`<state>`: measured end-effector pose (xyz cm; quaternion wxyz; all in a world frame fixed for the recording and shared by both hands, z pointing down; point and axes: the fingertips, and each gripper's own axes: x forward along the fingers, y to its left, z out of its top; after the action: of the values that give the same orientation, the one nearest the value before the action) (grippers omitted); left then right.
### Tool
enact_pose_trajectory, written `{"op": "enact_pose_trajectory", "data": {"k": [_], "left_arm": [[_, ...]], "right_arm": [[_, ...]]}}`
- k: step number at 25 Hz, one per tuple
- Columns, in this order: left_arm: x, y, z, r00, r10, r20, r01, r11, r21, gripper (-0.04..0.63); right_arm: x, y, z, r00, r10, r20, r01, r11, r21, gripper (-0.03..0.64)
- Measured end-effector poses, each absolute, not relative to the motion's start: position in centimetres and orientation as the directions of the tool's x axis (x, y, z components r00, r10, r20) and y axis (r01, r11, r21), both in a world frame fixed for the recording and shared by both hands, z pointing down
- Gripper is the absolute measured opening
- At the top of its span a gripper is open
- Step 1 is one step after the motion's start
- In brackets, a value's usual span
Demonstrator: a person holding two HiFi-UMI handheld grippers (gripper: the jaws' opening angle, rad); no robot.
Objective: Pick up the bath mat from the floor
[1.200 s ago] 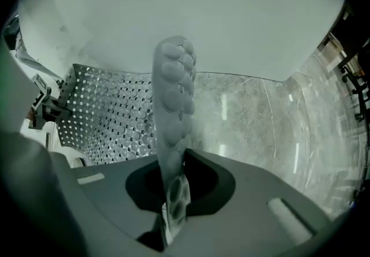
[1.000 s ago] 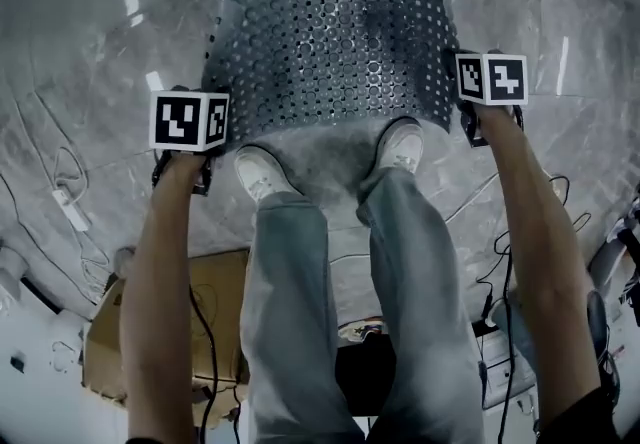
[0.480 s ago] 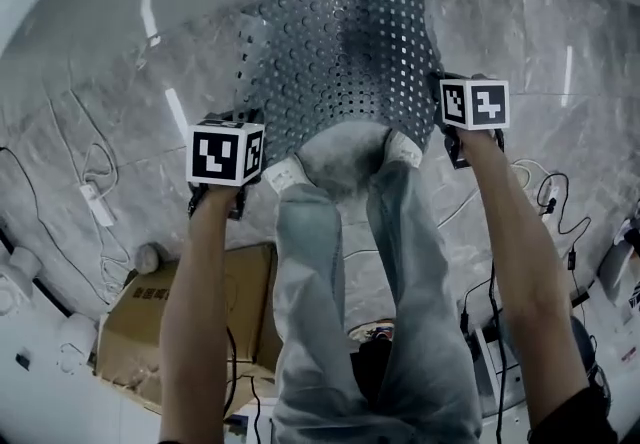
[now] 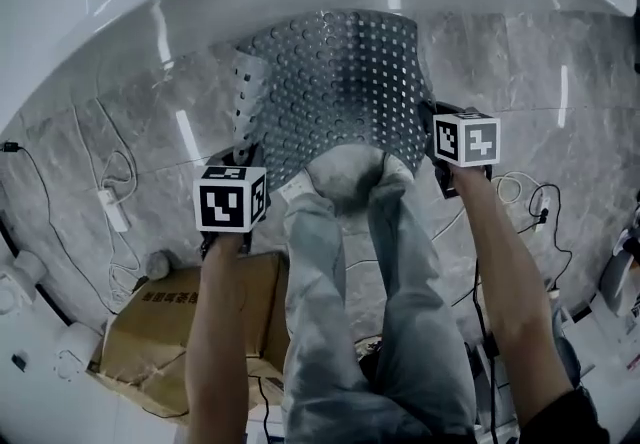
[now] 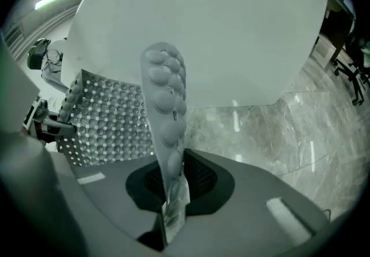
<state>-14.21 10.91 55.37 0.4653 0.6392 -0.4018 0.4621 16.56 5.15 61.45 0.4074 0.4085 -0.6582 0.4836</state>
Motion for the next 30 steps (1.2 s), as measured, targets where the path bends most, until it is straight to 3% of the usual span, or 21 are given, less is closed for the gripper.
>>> {"op": "enact_pose_trajectory", "data": {"k": [20, 30], "left_arm": [[-16.2, 14.5, 34.9, 0.242, -0.28, 0.929, -0.966, -0.155, 0.205, 0.017], [-15.5, 15.2, 25.7, 0.247, -0.337, 0.908, -0.963, -0.185, 0.193, 0.017]], "right_arm": [[13.5, 7.1, 40.3, -0.414, -0.34, 0.845, -0.91, 0.121, -0.397, 0.023], [14.2, 7.6, 30.7, -0.409, -0.407, 0.817, -0.909, 0.107, -0.402, 0.023]]}}
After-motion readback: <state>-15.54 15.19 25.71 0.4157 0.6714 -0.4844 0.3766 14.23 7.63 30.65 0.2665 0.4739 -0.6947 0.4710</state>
